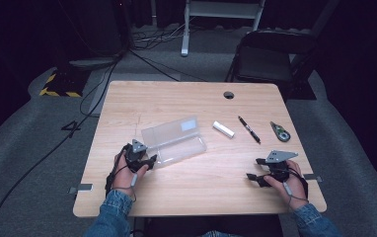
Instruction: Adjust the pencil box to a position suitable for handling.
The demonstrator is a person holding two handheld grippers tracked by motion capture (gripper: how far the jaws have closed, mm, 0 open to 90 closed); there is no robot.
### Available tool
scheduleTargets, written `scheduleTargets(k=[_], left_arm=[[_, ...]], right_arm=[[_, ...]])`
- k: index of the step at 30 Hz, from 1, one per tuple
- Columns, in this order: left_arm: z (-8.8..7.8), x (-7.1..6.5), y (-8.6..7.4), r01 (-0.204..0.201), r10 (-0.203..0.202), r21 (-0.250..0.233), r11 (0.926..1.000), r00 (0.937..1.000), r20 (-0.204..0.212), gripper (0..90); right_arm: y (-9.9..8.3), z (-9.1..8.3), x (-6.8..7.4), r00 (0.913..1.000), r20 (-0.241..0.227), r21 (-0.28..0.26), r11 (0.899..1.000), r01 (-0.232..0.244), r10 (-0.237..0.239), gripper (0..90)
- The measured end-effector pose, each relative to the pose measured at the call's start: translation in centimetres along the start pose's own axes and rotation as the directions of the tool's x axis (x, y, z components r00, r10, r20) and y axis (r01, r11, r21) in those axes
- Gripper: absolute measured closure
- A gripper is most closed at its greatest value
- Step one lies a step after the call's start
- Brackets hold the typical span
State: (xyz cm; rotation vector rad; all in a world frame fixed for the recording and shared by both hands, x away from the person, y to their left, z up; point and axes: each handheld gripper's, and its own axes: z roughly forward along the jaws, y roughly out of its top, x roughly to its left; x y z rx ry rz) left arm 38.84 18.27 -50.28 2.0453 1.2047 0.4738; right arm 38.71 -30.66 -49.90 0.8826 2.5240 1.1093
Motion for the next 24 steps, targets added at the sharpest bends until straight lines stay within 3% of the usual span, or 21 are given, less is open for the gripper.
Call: scheduleTargets(k=[5,8,10,15,16,24], left_arm=[[-0.4,-0.8,-0.2,-0.032,0.031,0.011,0.9994,0.9993,0.022,48.9],[-0.5,-1.2,-0.3,-0.072,0.072,0.012,0.9973,0.9969,0.032,48.9],[-0.5,-1.9,-0.5,-0.089,0.088,0.007,0.9960,0.9943,0.060,49.0],[-0.6,-3.0,-0.5,-0.153,0.152,0.003,0.9882,0.9824,0.108,49.0],[-0.5,-3.3,-0.6,-0.147,0.145,0.001,0.9892,0.9817,0.123,49.0],[-0.4,-5.1,-0.3,-0.224,0.221,0.000,0.9745,0.9595,0.175,49.0]], right_arm=[[0.6,-1.7,-0.3,0.9997,0.016,-0.060,0.998,-0.018,0.019,20.5],[0.4,-2.2,-0.7,0.9991,0.026,-0.066,0.997,-0.030,0.032,20.6],[0.3,-2.4,-1.0,0.9987,0.030,-0.069,0.997,-0.040,0.042,20.6],[0.2,-2.9,-1.4,0.9974,0.045,-0.077,0.996,-0.052,0.056,20.7],[0.2,-2.9,-1.5,0.9974,0.046,-0.082,0.995,-0.053,0.056,20.7],[0.1,-3.4,-1.8,0.9965,0.055,-0.087,0.995,-0.058,0.062,20.7]])
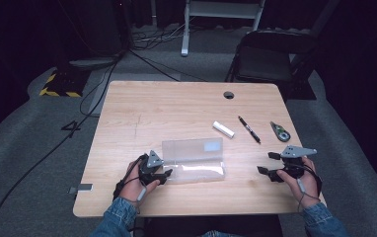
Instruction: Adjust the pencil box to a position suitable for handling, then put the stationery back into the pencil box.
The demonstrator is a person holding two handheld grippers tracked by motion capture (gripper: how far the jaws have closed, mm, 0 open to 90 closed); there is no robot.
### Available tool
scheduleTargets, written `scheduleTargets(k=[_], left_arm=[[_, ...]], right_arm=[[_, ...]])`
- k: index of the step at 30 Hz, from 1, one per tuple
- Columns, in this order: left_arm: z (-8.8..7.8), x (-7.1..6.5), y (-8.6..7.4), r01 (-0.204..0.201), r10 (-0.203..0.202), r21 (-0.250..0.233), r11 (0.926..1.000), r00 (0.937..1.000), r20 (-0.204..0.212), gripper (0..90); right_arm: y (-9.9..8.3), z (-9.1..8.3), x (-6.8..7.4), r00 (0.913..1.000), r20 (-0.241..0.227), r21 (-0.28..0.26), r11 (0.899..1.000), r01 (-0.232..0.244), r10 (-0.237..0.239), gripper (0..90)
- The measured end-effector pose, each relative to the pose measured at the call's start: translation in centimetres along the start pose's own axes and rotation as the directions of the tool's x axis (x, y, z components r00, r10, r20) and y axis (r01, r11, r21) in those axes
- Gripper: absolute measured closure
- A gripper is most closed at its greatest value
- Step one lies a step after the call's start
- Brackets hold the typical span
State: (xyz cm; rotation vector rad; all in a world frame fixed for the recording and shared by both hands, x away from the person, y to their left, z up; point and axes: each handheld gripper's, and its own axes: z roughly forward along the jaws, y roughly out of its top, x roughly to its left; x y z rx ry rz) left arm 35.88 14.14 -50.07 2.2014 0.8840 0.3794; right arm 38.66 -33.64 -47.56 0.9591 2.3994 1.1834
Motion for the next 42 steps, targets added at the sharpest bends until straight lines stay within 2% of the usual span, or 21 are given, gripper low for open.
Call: scheduleTargets(k=[6,7,13,15,17,19,21,24,27,32,33,35,37,42], left_arm=[[0.2,-1.0,0.4,-0.039,0.038,0.006,0.9992,0.9990,0.023,48.9],[0.3,-1.2,0.4,-0.035,0.035,0.002,0.9994,0.9989,0.030,49.0],[0.6,-2.5,0.6,-0.072,0.072,-0.003,0.9974,0.9950,0.069,49.0],[0.6,-2.8,0.6,-0.082,0.082,-0.002,0.9966,0.9939,0.073,48.9],[0.5,-2.9,0.6,-0.091,0.091,0.000,0.9958,0.9943,0.056,47.9],[0.4,-2.8,0.7,-0.079,0.079,0.007,0.9968,0.9963,0.034,36.0],[0.0,-2.6,0.8,-0.050,0.051,-0.024,0.9985,0.9980,0.039,32.2],[-0.7,-2.4,0.9,-0.023,0.026,-0.074,0.9970,0.9988,0.042,30.5],[-1.3,-2.0,0.8,-0.003,0.007,-0.099,0.9951,0.9990,0.044,30.6],[-2.0,-1.6,0.3,0.006,-0.005,-0.085,0.9964,0.9999,0.011,29.4],[-2.1,-1.5,0.1,0.021,-0.020,-0.080,0.9965,0.9998,0.008,29.2],[-2.5,-1.2,-0.2,0.022,-0.024,-0.055,0.9982,0.9994,-0.024,29.2],[-2.9,-1.1,-0.4,0.038,-0.039,-0.055,0.9978,0.9989,-0.025,29.1],[-3.6,-0.8,-1.1,0.059,-0.062,-0.064,0.9962,0.9974,-0.037,28.9]], right_arm=[[0.0,-0.2,-0.2,1.0000,0.007,0.000,1.000,-0.006,0.006,21.5],[-0.1,-0.3,-0.2,0.9999,0.008,0.001,1.000,-0.008,0.008,21.5],[-0.2,-0.2,-0.4,0.9998,0.009,0.003,1.000,-0.015,0.015,21.5],[-0.2,-0.2,-0.4,0.9999,0.008,0.000,1.000,-0.015,0.015,21.4],[-0.1,-0.2,-0.4,0.9999,0.007,-0.003,1.000,-0.013,0.013,21.3],[0.0,-0.2,-0.4,0.9998,0.008,-0.008,1.000,-0.016,0.016,21.1],[0.0,-0.3,-0.5,0.9998,0.010,-0.012,1.000,-0.015,0.015,20.9],[0.0,-0.4,-0.6,0.9998,0.011,-0.014,1.000,-0.018,0.018,20.8],[0.2,-0.5,-0.8,0.9995,0.014,-0.023,0.999,-0.027,0.028,20.0],[0.4,-0.6,-1.1,0.9989,0.017,-0.034,0.998,-0.043,0.044,18.9],[0.6,-0.6,-1.2,0.9985,0.023,-0.036,0.998,-0.048,0.049,18.4],[1.0,-0.8,-1.4,0.9977,0.032,-0.056,0.997,-0.057,0.059,16.3],[1.3,-0.9,-1.6,0.9972,0.037,-0.067,0.996,-0.062,0.065,15.9],[2.1,-0.9,-2.1,0.9941,0.070,-0.088,0.993,-0.077,0.083,23.0]])
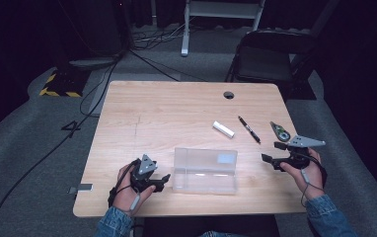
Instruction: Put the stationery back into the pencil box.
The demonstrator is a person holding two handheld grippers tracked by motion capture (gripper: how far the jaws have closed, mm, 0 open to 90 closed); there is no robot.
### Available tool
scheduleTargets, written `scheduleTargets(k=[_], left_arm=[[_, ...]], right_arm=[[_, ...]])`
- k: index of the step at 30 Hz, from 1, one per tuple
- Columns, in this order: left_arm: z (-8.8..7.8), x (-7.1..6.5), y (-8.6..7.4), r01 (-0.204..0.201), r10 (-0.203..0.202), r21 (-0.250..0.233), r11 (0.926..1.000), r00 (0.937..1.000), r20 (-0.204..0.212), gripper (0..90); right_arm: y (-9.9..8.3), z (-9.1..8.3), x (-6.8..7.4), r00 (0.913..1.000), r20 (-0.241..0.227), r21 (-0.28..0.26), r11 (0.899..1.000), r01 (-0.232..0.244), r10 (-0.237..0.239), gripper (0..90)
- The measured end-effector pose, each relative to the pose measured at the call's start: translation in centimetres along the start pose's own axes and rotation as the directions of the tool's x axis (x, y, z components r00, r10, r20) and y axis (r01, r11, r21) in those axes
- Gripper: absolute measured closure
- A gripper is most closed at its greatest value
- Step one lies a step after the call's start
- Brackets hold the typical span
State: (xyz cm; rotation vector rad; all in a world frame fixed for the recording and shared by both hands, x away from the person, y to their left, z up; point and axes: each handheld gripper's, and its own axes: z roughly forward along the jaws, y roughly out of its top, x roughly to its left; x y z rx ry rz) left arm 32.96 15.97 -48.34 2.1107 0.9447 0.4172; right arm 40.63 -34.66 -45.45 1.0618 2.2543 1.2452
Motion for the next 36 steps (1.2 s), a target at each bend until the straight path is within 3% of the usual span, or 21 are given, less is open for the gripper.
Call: scheduleTargets(k=[4,9,19,24,36], left_arm=[[-0.5,0.6,-0.8,0.027,-0.027,0.012,0.9996,0.9991,-0.033,28.8],[-0.6,1.6,-1.9,0.046,-0.040,0.059,0.9972,0.9949,-0.092,29.0],[-1.2,3.4,-3.3,0.133,-0.121,0.066,0.9890,0.9807,-0.153,26.6],[-1.2,4.0,-3.6,0.156,-0.144,0.065,0.9857,0.9768,-0.159,25.8],[-0.9,4.4,-3.5,0.161,-0.150,0.066,0.9847,0.9765,-0.155,22.4]], right_arm=[[0.8,0.3,-0.5,0.9998,0.020,0.006,1.000,-0.002,0.001,35.0],[1.7,1.1,-0.8,0.9998,0.004,0.042,0.999,-0.019,0.019,50.7],[4.2,3.7,-2.2,0.9990,0.043,0.103,0.995,0.010,-0.014,63.8],[5.1,5.3,-3.0,0.9982,0.060,0.172,0.985,-0.006,-0.004,65.7],[6.5,9.1,-4.3,0.9962,0.087,0.253,0.967,-0.016,-0.007,66.9]])
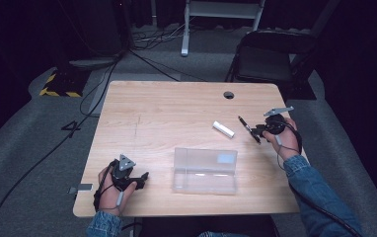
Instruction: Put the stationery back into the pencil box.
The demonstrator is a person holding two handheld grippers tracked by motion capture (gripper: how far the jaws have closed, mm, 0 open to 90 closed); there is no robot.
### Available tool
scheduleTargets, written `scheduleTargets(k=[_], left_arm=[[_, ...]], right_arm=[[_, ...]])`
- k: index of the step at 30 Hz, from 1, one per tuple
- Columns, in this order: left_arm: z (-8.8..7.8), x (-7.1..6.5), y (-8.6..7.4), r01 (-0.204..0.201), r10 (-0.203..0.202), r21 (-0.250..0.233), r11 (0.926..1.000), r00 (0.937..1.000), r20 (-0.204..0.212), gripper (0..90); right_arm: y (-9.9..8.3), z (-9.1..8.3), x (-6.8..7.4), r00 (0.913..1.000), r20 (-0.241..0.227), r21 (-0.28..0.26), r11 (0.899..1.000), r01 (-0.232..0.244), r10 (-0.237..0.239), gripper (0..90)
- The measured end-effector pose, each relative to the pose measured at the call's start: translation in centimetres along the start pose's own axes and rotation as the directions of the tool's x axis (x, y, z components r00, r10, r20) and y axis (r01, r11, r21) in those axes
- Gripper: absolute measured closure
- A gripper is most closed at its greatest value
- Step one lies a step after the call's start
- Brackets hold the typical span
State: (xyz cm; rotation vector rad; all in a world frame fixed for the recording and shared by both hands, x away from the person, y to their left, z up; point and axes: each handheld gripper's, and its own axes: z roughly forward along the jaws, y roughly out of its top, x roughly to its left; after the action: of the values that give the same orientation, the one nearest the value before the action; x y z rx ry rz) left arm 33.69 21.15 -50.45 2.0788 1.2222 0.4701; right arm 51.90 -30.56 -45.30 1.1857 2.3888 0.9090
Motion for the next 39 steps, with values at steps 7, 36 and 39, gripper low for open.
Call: scheduleTargets(k=[7,36,39], left_arm=[[0.0,0.0,0.0,-0.003,0.003,0.004,1.0000,1.0000,-0.004,22.1],[0.0,0.0,0.0,-0.003,0.003,0.004,1.0000,1.0000,-0.003,22.1],[0.0,0.0,0.0,-0.003,0.003,0.004,1.0000,1.0000,-0.003,22.0]], right_arm=[[1.0,1.6,-0.1,0.9998,0.019,0.039,0.999,0.004,-0.005,68.2],[1.9,4.9,-0.4,0.9986,0.053,0.139,0.990,-0.005,-0.002,79.6],[1.9,4.9,-0.3,0.9983,0.056,0.141,0.990,0.007,-0.015,79.7]])
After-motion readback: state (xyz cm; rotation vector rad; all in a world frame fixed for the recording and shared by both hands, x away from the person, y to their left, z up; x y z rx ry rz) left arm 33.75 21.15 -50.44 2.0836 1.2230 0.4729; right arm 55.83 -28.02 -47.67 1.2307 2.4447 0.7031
